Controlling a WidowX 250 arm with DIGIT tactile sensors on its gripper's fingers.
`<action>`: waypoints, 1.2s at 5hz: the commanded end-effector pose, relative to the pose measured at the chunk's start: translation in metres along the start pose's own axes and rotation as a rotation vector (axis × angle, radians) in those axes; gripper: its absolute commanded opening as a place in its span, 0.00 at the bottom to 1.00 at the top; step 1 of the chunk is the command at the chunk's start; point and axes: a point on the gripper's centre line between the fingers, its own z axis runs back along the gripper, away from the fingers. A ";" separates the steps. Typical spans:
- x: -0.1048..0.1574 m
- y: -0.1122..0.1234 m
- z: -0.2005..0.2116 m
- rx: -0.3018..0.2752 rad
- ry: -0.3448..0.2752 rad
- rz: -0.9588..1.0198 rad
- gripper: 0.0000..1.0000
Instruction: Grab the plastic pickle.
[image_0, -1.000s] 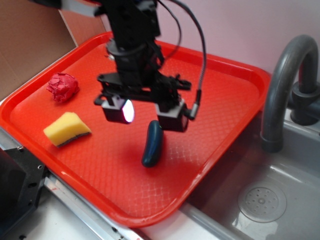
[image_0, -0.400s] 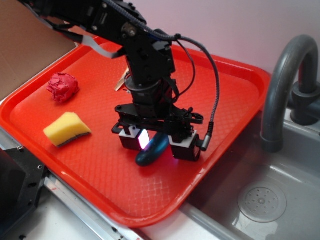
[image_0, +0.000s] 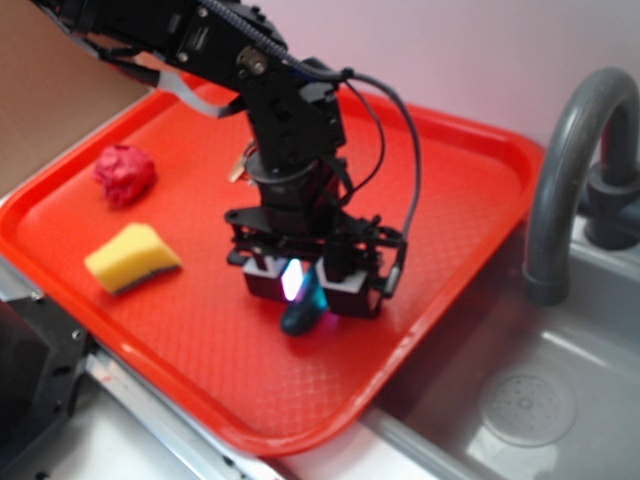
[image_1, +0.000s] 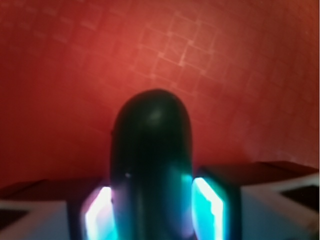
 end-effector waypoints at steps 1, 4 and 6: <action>0.010 0.014 0.042 -0.016 -0.106 0.005 0.00; 0.025 0.074 0.161 -0.171 -0.181 -0.286 0.00; 0.017 0.112 0.184 -0.229 -0.261 -0.195 0.00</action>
